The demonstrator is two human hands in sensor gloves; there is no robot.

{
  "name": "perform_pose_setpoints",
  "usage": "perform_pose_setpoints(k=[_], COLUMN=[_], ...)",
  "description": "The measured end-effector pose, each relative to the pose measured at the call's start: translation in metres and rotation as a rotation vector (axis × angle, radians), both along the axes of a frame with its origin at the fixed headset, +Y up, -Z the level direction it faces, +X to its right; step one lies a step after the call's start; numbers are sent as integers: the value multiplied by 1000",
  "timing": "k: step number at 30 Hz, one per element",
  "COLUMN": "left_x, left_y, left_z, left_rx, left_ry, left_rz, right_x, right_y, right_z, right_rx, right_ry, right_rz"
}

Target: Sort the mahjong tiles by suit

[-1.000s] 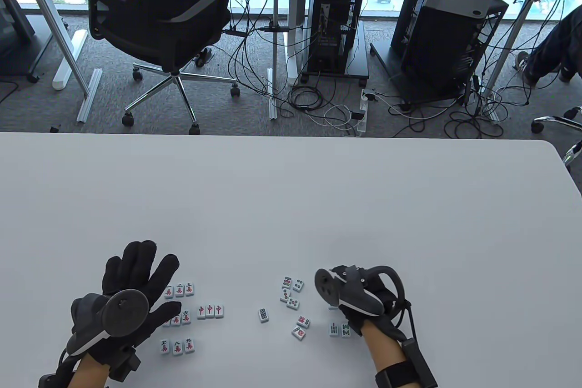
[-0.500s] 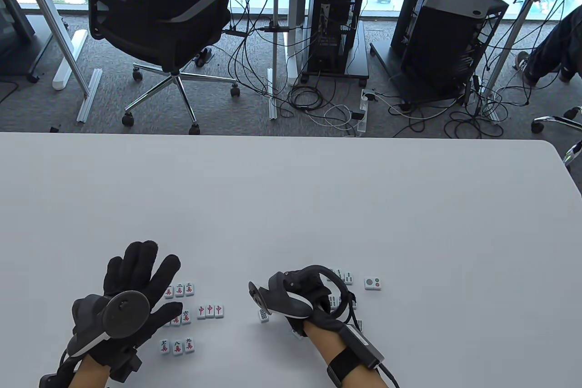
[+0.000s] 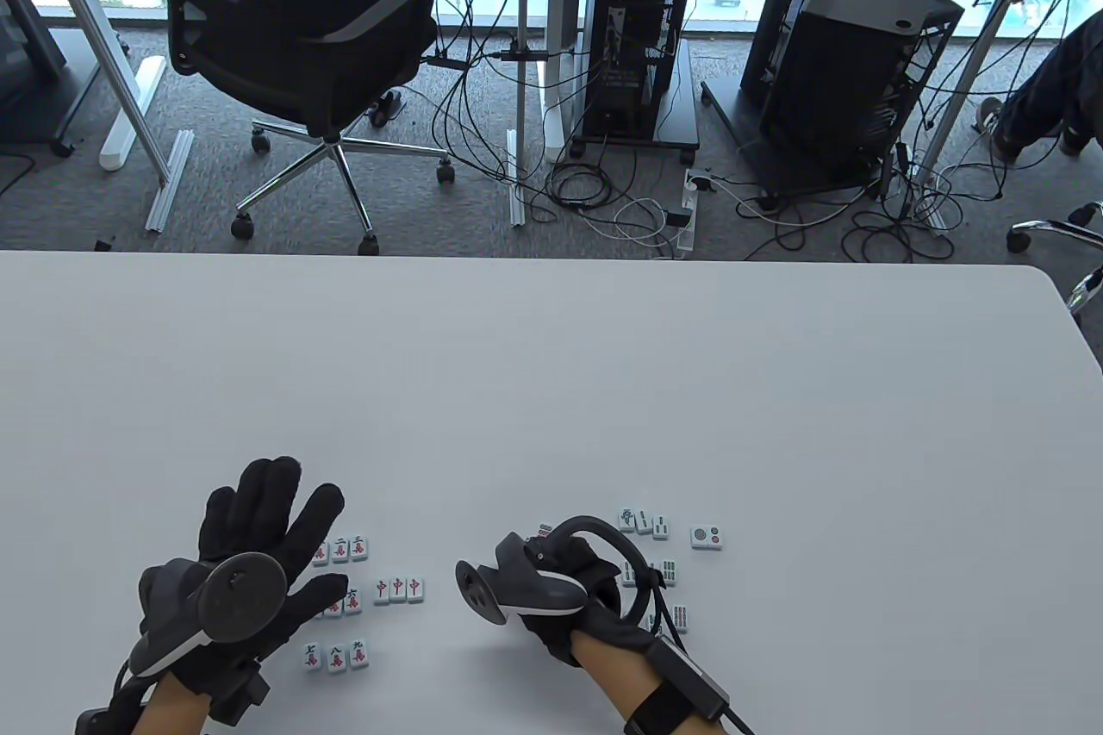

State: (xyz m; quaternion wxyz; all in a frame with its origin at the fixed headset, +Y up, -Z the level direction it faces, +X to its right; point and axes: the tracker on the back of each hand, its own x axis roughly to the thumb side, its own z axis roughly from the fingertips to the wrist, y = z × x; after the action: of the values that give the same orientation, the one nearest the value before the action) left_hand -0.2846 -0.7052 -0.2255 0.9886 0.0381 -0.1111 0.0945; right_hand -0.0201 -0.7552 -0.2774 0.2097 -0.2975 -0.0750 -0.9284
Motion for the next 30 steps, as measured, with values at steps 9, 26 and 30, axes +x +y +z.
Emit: perform_pose_setpoints(k=[9,26,30], left_x=[1,2,2], left_y=[0,0,0], left_z=[0,0,0], left_rx=[-3,-6,-11], left_ry=[3,-1,6], left_rz=[-6,-8,-12], right_x=[-5,124,169], right_y=[-9,79,73], right_z=[-1,-29,-39], right_rx=[-48,292,285], right_ry=[-38,-170,-294], right_rz=[-32,-256,-234])
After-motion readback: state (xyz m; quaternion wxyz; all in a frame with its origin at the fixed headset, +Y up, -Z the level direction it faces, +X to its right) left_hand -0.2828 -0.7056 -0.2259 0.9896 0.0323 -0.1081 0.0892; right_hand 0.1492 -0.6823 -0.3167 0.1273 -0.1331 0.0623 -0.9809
